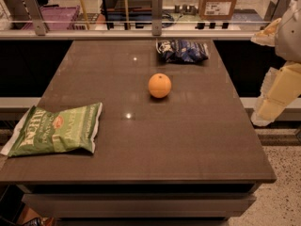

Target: Pick green jalapeno chip bag

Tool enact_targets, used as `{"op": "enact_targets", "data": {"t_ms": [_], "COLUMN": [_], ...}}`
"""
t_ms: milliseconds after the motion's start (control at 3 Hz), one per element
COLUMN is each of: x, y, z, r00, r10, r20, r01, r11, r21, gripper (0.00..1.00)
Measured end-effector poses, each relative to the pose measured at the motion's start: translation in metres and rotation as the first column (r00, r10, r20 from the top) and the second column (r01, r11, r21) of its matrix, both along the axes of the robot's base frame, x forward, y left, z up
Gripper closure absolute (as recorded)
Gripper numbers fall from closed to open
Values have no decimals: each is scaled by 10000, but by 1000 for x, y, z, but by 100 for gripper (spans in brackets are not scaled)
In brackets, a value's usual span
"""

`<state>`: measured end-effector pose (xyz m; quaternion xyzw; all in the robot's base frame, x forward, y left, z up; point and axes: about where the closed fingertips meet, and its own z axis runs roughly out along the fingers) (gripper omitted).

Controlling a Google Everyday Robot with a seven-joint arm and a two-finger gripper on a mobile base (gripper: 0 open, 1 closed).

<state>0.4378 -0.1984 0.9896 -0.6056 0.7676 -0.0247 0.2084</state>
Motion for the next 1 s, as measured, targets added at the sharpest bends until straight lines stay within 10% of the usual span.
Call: {"op": "enact_targets", "data": {"t_ms": [333, 1000], "x": [2, -9], "y": [14, 65], "z": [-3, -28], "r00": [9988, 9815], "r10": [480, 1901], "r20": [47, -250], "r01": [-482, -1655], "r11": [9931, 9060], "r21": [1070, 3895], "gripper": [0, 0]}}
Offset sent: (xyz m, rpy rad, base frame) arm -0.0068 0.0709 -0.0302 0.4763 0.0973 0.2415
